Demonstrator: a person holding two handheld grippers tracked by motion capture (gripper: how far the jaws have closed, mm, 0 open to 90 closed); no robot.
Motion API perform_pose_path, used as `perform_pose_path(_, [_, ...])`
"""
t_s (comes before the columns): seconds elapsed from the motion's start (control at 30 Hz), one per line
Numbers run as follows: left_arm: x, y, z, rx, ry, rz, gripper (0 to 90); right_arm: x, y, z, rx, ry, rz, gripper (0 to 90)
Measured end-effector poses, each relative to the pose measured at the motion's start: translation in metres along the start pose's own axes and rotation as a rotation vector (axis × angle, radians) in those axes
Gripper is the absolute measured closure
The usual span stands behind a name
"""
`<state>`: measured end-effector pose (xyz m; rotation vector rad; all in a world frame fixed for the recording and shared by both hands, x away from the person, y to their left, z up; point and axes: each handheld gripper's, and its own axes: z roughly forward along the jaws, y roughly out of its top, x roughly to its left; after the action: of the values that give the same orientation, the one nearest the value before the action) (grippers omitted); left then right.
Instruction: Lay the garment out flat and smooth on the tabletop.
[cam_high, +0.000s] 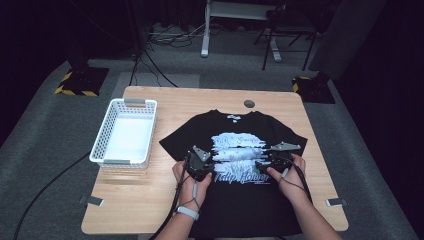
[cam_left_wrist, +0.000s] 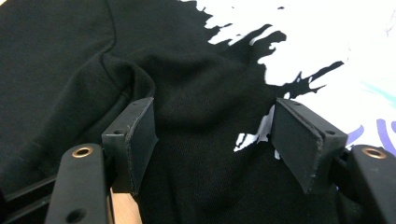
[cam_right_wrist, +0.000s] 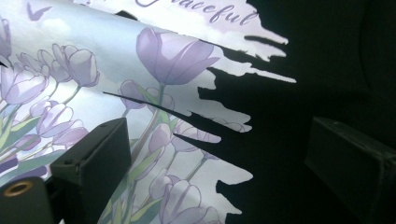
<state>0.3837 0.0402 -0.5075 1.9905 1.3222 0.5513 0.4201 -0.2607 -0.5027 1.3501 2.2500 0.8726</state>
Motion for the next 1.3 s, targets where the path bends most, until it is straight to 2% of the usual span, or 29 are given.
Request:
perform_pose_path(0.17, [0.009,0.009,0.009,0.002,0.004,-0.002,31.5,-0.001,0.010,0.010,-0.006,-0.016,0.013,7.3])
perform_pose_path(0.4, [0.016,0.017,0.017,0.000,0.013,-0.010,31.5,-0.005,0.023,0.023,-0.016,-0.028,0.025,7.2])
perform_pose_path(0.67, [0.029,0.031,0.031,0.003,0.024,-0.017,31.5,-0.010,0.043,0.039,0.000,-0.035,0.035,7.2])
perform_pose_path(0.8, [0.035,0.035,0.036,-0.001,0.018,-0.026,31.4,-0.015,0.055,0.050,0.000,-0.040,0.035,6.9])
perform_pose_path(0.87, [0.037,0.035,0.032,0.004,0.006,-0.040,31.7,-0.016,0.058,0.052,0.006,-0.036,0.036,8.7])
perform_pose_path(0.93, [0.036,0.032,0.023,0.010,0.005,-0.041,31.3,-0.015,0.057,0.046,0.008,-0.021,0.035,13.7])
perform_pose_path(1.03, [0.030,0.024,0.002,-0.011,0.002,-0.015,30.1,-0.015,0.046,0.026,-0.007,0.004,0.036,13.6])
perform_pose_path(1.13, [0.025,0.010,-0.021,-0.028,0.005,0.014,29.6,-0.018,0.025,-0.004,-0.033,0.002,0.030,13.6])
perform_pose_path(1.3, [0.019,-0.020,-0.054,-0.031,0.017,0.024,28.9,-0.024,-0.014,-0.049,-0.044,-0.030,0.007,14.8])
